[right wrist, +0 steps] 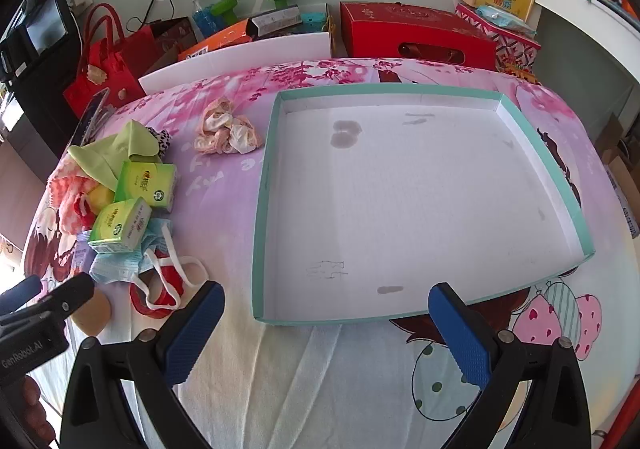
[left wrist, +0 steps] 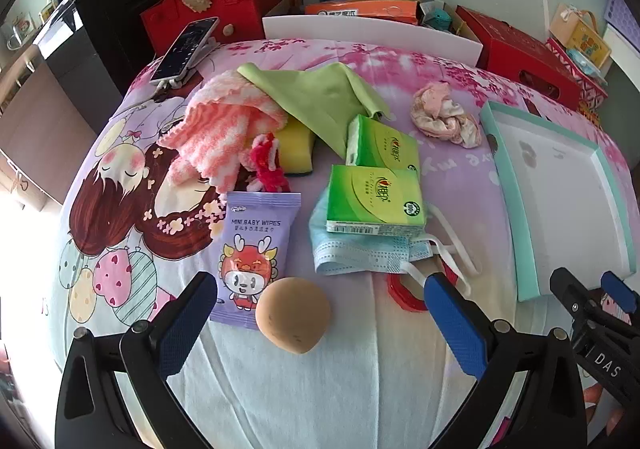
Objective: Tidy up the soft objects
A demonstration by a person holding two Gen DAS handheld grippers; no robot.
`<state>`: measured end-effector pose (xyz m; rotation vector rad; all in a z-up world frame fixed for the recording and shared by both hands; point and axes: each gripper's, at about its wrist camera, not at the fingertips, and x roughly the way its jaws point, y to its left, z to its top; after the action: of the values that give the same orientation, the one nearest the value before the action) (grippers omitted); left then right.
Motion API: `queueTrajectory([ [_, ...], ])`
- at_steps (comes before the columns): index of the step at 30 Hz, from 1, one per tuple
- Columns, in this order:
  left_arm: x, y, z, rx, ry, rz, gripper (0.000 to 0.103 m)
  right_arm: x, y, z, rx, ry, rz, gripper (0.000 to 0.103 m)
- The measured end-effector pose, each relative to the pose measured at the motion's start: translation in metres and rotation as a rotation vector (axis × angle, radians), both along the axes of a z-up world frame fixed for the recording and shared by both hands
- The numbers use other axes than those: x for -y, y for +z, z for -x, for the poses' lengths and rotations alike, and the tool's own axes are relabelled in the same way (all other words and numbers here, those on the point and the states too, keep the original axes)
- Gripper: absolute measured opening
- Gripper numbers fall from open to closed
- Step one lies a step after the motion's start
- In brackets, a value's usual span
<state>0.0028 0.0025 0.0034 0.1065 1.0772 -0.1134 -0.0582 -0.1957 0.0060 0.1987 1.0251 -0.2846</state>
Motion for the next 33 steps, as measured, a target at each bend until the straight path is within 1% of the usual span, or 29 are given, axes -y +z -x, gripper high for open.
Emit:
queueTrajectory([
  [6, -0.0012, 0.0007, -0.0024, -0.021, 0.015, 0.007, 0.103, 0.0002, -0.0003, -0.0001, -0.002, 0.003, -0.002, 0.103],
  [18, -0.0007, 0.0035, -0.0051, -0.036, 0.020, 0.028, 0.103, -0.0008, -0.0016, -0.0007, -0.010, 0.009, 0.003, 0.103],
  [28, 0.0008, 0.0059, -0.0064, -0.033, 0.017, 0.054, 0.103, -0.0020, -0.0027, -0.0010, -0.015, 0.014, 0.004, 0.103],
  [33, 0.0022, 0.0063, -0.0072, -0.030, 0.009, 0.063, 0.103, -0.0035, 0.0013, 0.0010, -0.011, 0.014, 0.012, 0.103],
])
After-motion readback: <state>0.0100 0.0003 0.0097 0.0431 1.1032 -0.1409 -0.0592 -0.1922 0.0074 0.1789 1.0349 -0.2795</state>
